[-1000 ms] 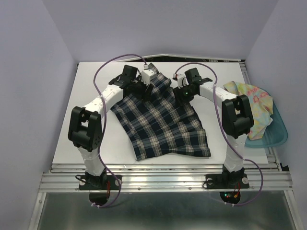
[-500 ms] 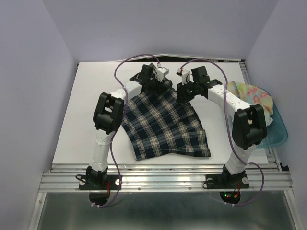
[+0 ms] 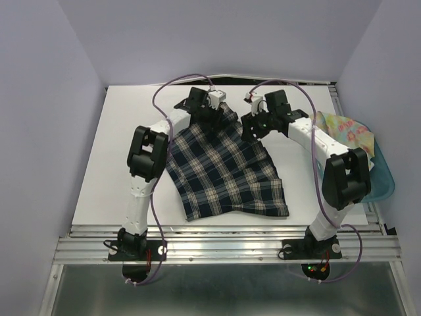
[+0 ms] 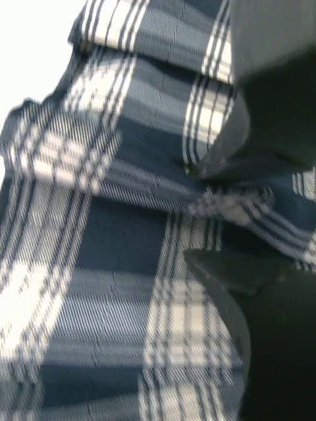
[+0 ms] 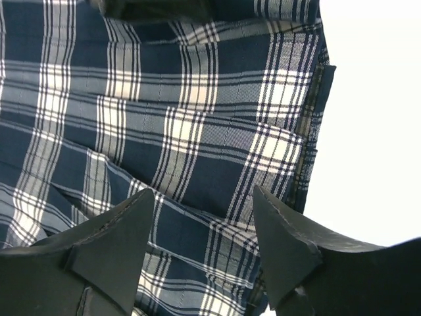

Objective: Fold and stack the skirts
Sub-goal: Flatten the skirt out, then fold the skirt

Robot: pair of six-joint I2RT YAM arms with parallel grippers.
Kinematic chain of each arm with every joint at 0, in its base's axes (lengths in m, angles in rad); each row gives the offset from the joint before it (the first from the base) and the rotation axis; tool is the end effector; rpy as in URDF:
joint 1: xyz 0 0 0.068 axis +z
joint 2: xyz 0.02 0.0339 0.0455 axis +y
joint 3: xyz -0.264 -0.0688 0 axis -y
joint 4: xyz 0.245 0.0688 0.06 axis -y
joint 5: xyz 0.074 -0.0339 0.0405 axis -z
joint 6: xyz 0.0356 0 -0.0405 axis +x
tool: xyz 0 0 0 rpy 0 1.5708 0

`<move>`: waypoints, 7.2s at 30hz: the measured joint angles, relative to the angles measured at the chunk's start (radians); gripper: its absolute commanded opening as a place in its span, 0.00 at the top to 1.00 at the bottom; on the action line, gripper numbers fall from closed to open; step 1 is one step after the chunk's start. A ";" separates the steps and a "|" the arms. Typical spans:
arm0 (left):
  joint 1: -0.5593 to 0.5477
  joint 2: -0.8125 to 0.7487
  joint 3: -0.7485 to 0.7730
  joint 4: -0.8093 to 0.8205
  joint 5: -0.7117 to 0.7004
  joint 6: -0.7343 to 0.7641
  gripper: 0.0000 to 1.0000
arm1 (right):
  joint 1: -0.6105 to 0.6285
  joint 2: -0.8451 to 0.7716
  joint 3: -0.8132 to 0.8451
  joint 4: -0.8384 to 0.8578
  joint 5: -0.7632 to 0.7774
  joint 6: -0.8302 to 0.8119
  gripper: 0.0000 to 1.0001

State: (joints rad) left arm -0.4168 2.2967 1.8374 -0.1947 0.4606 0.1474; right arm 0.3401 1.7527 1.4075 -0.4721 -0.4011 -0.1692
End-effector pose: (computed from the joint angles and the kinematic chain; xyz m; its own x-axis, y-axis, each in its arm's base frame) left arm 0.4741 -0.2272 0.1917 -0.4496 0.3429 -0.8248 0.7595 0.6328 -0.1509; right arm 0.3646 0.1438 0.2688 -0.5836 -0.3710 -0.7224 -0.6667 0.7267 0.1655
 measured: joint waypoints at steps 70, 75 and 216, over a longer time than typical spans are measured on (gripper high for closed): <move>0.049 -0.213 -0.320 -0.229 -0.013 0.306 0.52 | 0.082 0.315 0.069 0.003 -0.039 -0.236 0.45; -0.022 -0.283 -0.426 -0.218 0.008 0.328 0.51 | 0.078 0.187 -0.105 -0.053 -0.111 -0.254 0.43; 0.083 -0.957 -1.308 0.448 -0.200 0.749 0.94 | 0.208 -0.243 -0.479 0.125 0.264 -0.365 0.98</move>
State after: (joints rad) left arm -0.3336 1.3396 0.5297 0.2531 0.2607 0.8967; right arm 0.5476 1.5093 0.9287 -0.3470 -0.1371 -0.5343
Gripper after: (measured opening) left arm 0.188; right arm 0.054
